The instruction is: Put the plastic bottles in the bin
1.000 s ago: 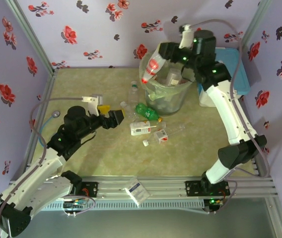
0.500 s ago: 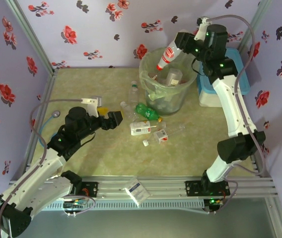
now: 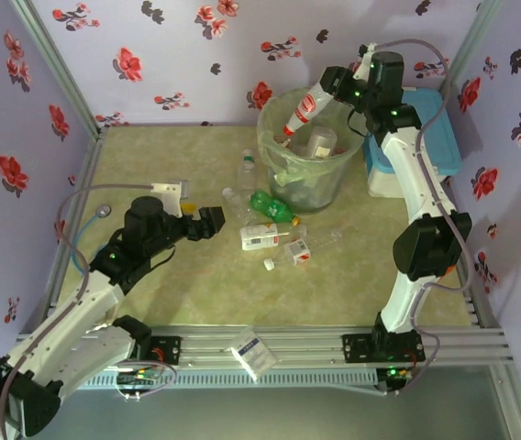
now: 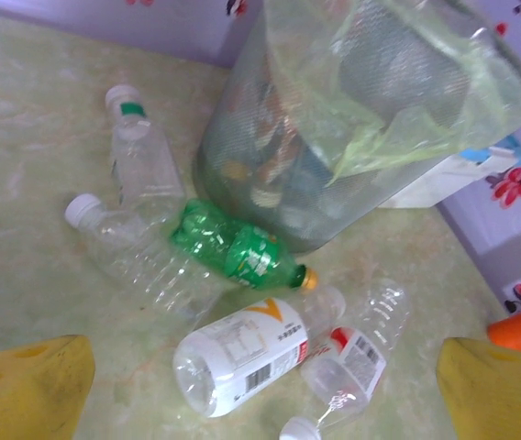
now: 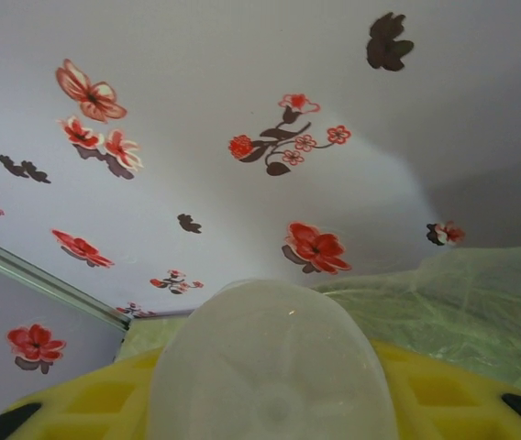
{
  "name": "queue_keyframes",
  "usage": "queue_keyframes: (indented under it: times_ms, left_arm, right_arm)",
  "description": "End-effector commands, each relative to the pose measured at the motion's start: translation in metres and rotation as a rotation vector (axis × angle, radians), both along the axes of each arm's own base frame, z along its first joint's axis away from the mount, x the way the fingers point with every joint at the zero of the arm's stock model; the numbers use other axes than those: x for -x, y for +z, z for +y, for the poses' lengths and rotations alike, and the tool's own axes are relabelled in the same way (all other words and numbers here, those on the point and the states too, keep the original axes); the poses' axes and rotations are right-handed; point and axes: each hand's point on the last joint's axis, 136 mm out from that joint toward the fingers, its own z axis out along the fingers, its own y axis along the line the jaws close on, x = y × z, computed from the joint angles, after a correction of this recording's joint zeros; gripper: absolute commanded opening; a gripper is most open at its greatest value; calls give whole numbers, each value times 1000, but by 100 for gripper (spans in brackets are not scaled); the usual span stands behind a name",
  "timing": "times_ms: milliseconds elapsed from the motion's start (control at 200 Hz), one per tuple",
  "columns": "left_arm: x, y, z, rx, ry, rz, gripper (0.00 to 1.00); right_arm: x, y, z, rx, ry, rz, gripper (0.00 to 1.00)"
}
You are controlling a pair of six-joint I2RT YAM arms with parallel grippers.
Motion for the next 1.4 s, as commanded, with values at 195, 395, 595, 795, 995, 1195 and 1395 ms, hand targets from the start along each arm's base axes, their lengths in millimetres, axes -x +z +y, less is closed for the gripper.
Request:
queue_keyframes:
  times_ms: [195,395,595,795,995,1195,1395]
  left_arm:
    - [-12,-16,-1,-46,26,73,96]
    - [-17,-18,-4,-55,21,79,96]
    - [-21,-19,-7,-60,15,84,96]
    - [-22,-19,-10,-55,10,84,96]
    - [-23,-29,-9,-89,10,125,96]
    - [-27,-51,-26,-194,-59,166,96]
    - [-27,-79,-60,-364,-215,196,97]
  right_arm:
    - [0,-19,-16,53,-7,47,75]
    - [14,-20,-32,180,-52,73,77]
    - [28,-29,-52,306,-110,119,62]
    - [37,-54,-52,329,-89,173,49]
    - [46,-43,-46,294,-62,145,47]
    - [79,0,-43,264,-28,65,55]
    - [120,4,-38,252,35,77,76]
